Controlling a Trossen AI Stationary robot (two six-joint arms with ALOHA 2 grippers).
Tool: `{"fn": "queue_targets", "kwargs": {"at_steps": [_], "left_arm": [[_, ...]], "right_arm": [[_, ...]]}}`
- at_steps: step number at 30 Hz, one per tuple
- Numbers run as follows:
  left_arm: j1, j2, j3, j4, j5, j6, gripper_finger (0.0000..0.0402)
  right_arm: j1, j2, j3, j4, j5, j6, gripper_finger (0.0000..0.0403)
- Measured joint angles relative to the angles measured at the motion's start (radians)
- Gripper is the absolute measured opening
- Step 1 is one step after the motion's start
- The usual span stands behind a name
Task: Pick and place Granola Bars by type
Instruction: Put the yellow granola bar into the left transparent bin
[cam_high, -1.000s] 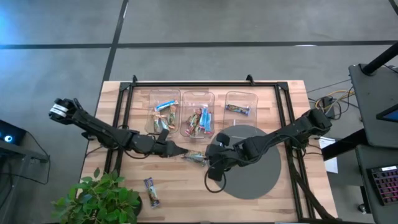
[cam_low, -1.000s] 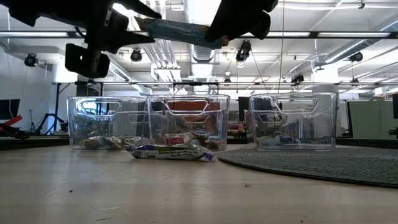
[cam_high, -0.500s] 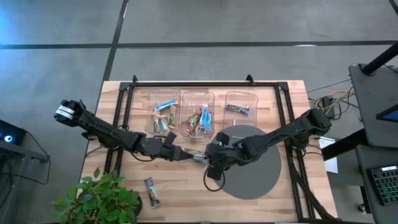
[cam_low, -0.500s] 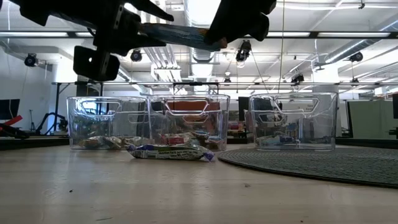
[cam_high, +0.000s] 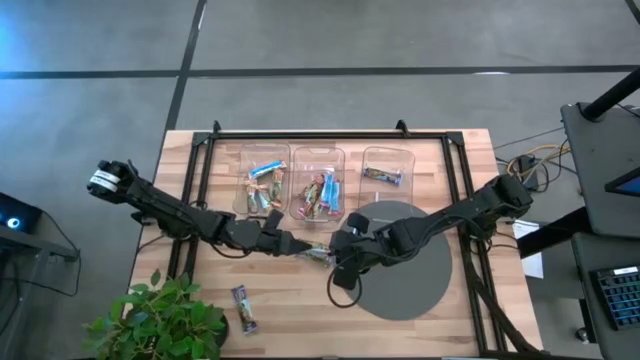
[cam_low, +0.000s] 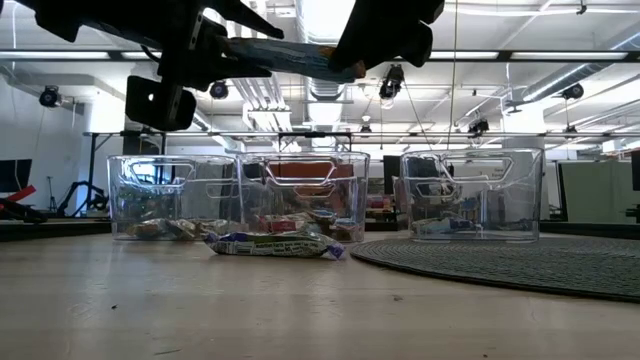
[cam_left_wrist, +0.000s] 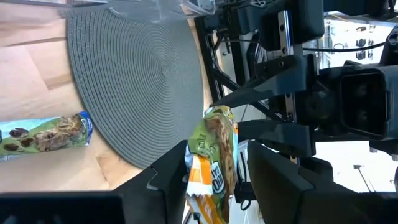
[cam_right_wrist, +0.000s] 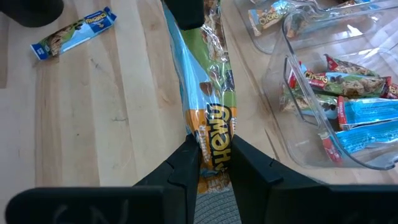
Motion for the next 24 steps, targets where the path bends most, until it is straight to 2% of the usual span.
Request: {"fn": "queue_targets", "kwargs": {"at_steps": [9, 19, 24], "left_arm": [[0.002, 0.001, 0.000, 0.000, 0.000, -0.001, 0.0137], [0.013, 0.001, 0.000, 0.001, 0.000, 0.011, 0.0076], [0.016, 0.001, 0.000, 0.000, 0.000, 0.023, 0.0067]], "right_arm": [[0.000, 0.000, 0.000, 0.000, 0.000, 0.000, 0.0070], [0.000, 0.000, 0.000, 0.001, 0.000, 0.000, 0.0070], [0.000, 0.000, 0.000, 0.001, 0.001, 0.000, 0.0074]]}}
